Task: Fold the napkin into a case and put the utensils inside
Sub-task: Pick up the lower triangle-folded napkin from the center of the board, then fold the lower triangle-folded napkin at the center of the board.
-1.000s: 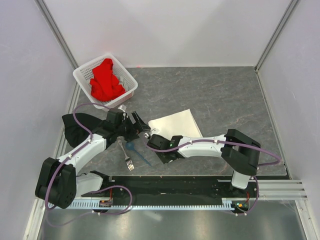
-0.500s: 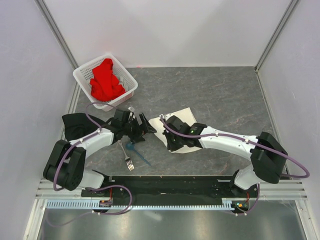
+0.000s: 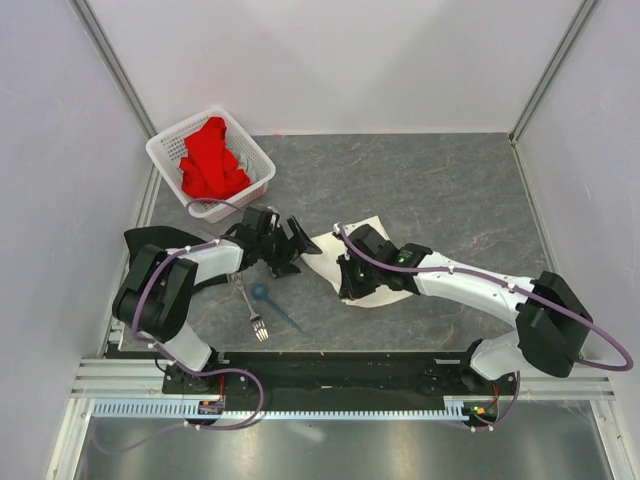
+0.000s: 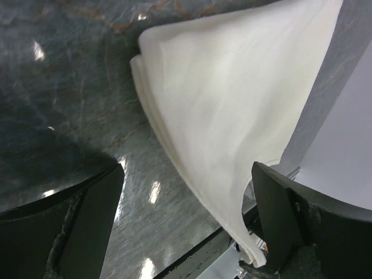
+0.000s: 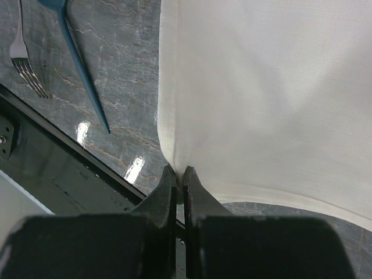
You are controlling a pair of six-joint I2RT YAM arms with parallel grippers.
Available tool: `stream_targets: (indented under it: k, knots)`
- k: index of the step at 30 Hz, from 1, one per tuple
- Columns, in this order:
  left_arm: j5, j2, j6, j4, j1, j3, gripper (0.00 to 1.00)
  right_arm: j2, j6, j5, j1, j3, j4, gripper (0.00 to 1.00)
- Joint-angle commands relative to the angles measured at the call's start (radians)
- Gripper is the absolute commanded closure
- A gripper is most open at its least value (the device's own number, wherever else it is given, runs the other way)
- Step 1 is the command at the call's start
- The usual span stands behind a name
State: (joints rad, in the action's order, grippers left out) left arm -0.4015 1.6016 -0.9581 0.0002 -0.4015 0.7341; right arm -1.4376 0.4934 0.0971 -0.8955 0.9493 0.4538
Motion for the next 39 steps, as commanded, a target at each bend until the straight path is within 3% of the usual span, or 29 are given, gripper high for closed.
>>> stream_targets:
  k: [1,6,9,15,17,19,22,27,34,39]
  knots:
    - [0.023,0.061,-0.028,0.050,-0.005,0.070,0.04,0.032,-0.003,0.055,0.009,-0.033,-0.059,1.00]
    - [0.044,0.127,-0.011,0.058,-0.003,0.117,0.13,0.043,-0.007,0.082,0.013,-0.053,-0.087,1.00]
    - [0.091,0.118,0.019,0.037,-0.005,0.119,0.26,0.059,-0.013,0.105,0.020,-0.052,-0.093,1.00]
    - [0.219,-0.001,0.123,-0.086,-0.003,0.117,0.68,0.059,-0.030,0.205,0.023,-0.092,-0.157,1.00]
    - [0.285,-0.044,0.160,-0.164,-0.003,0.126,0.75,0.052,-0.013,0.245,0.023,-0.128,-0.191,1.00]
    - [0.354,-0.107,0.203,-0.222,-0.005,0.133,0.91,0.052,0.003,0.306,0.021,-0.171,-0.256,1.00]
    - [0.398,-0.181,0.234,-0.292,-0.003,0.123,0.98,0.051,0.048,0.380,0.017,-0.223,-0.355,1.00]
    - [0.515,-0.207,0.219,-0.373,-0.075,0.140,0.98,0.048,0.143,0.458,0.010,-0.299,-0.521,1.00]
    - [0.771,0.010,0.145,-0.590,-0.235,0.442,0.98,0.101,0.207,0.454,0.026,-0.414,-0.558,1.00]
    - [0.816,0.158,0.085,-0.660,-0.295,0.603,0.98,0.152,0.244,0.481,0.093,-0.517,-0.607,1.00]
